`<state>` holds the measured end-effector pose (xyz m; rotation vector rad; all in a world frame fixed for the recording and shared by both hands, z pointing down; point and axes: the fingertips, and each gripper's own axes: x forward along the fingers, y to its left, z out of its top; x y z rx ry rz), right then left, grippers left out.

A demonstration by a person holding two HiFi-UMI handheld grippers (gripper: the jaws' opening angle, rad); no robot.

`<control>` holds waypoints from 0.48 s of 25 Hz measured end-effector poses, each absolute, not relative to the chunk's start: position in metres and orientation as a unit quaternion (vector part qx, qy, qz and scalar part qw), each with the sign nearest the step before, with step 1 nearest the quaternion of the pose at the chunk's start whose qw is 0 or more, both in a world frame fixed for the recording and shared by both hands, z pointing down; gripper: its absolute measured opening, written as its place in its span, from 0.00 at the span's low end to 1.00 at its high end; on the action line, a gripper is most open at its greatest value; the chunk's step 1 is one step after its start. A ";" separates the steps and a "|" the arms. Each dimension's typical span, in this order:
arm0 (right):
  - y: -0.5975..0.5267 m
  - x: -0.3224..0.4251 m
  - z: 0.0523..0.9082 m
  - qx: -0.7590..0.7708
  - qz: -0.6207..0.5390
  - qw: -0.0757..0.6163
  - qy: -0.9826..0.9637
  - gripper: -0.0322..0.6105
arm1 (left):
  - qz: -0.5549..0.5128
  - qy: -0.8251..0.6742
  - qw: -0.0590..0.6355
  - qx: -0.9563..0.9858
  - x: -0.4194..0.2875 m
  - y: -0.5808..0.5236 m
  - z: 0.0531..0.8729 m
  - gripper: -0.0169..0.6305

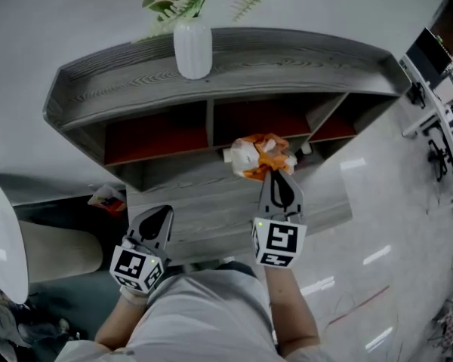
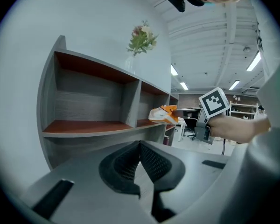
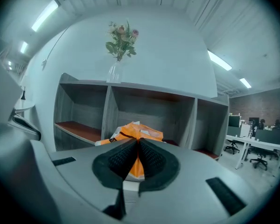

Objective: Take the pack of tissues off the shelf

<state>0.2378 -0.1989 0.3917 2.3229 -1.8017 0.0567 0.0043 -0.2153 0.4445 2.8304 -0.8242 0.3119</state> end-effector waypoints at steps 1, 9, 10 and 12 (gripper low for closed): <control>-0.192 0.236 0.393 0.788 0.023 0.102 -0.607 0.09 | 0.105 -0.269 0.089 0.953 0.009 -0.213 0.445 0.05; -0.151 0.224 0.420 0.799 0.055 0.098 -0.590 0.09 | 0.113 -0.217 0.095 0.965 0.041 -0.202 0.453 0.05; -0.147 0.221 0.423 0.798 0.059 0.098 -0.591 0.09 | 0.110 -0.214 0.094 0.966 0.044 -0.202 0.452 0.05; -0.141 0.214 0.429 0.795 0.063 0.102 -0.594 0.09 | 0.101 -0.206 0.093 0.969 0.050 -0.201 0.448 0.05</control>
